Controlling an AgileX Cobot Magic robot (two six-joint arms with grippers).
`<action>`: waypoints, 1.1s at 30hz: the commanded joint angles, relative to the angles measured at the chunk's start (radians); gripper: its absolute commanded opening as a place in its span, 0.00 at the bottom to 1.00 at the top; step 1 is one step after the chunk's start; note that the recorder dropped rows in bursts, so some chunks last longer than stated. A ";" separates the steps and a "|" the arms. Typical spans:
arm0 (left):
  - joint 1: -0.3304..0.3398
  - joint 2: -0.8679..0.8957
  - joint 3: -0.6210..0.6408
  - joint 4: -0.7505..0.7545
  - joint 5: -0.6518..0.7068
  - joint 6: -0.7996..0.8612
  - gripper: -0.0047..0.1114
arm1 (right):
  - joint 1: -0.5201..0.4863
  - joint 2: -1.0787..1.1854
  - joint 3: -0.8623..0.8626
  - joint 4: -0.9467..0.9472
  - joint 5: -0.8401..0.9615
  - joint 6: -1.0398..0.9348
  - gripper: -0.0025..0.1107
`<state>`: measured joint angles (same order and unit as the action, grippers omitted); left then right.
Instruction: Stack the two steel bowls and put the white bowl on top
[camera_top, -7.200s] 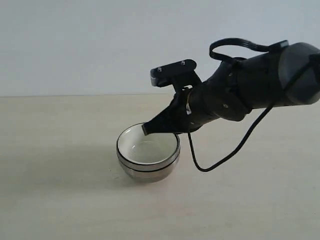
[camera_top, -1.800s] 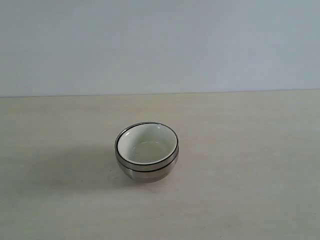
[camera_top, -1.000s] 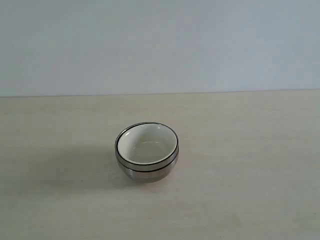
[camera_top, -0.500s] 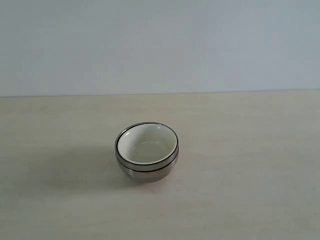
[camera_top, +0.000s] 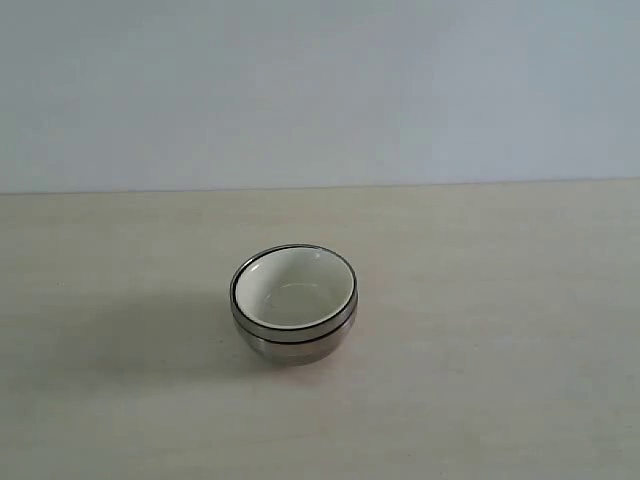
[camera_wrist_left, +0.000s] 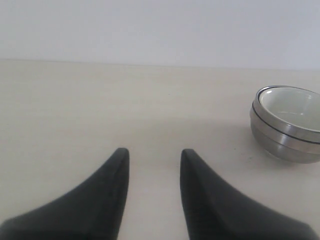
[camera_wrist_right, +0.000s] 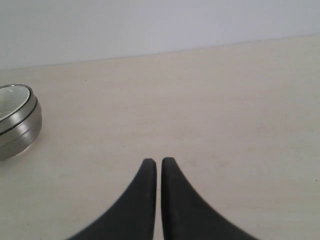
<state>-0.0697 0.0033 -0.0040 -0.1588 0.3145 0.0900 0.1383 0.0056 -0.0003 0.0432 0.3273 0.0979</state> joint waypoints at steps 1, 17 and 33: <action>0.003 -0.003 0.004 -0.001 0.001 0.005 0.32 | -0.008 -0.006 0.000 -0.002 -0.004 -0.046 0.02; 0.003 -0.003 0.004 -0.001 0.001 0.005 0.32 | -0.008 -0.006 0.000 -0.002 -0.006 -0.048 0.02; 0.003 -0.003 0.004 -0.001 0.001 0.005 0.32 | -0.008 -0.006 0.000 -0.002 -0.005 -0.117 0.02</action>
<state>-0.0697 0.0033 -0.0040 -0.1588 0.3145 0.0900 0.1383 0.0056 -0.0003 0.0432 0.3287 -0.0105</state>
